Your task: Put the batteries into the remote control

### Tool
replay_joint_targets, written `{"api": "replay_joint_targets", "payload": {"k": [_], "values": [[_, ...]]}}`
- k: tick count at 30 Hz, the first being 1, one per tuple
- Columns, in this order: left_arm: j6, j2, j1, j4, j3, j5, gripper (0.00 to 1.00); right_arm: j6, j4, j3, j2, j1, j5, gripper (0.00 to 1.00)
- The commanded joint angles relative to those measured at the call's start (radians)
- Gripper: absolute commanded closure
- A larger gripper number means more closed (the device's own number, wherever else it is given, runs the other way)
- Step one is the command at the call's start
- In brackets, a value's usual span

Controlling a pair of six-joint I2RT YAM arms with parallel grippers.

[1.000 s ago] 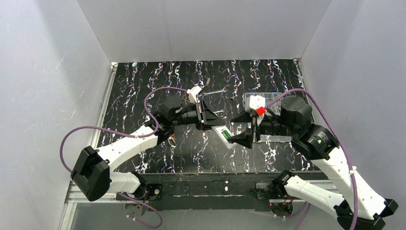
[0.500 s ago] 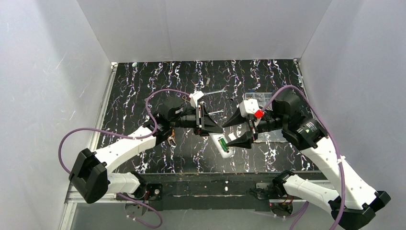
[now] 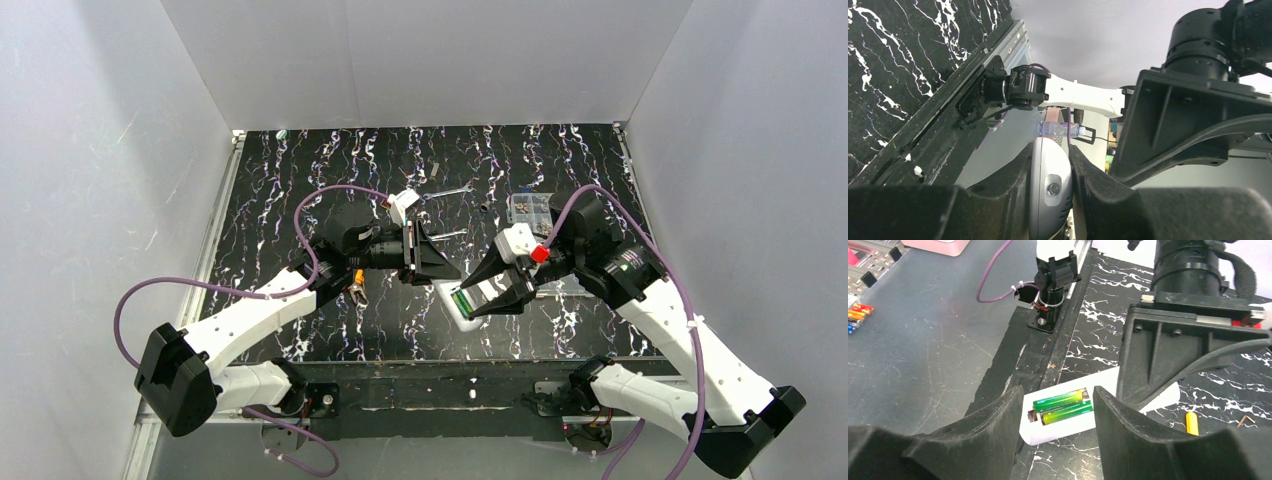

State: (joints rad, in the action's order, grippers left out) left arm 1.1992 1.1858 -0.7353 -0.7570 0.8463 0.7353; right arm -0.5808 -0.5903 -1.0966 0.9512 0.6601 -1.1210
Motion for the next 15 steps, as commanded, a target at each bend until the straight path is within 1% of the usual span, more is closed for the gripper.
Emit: {"api": "replay_joint_targets", "payload": {"k": [1,15], "values": [[0.015,-0.018,-0.004,-0.081,0.003,0.039,1.0,-0.042,0.0,0.008,-0.004,-0.007,-0.075,0.44],[0.024,-0.013,-0.003,-0.097,0.006,0.033,1.0,-0.078,-0.019,0.02,0.034,-0.007,-0.11,0.48]]}}
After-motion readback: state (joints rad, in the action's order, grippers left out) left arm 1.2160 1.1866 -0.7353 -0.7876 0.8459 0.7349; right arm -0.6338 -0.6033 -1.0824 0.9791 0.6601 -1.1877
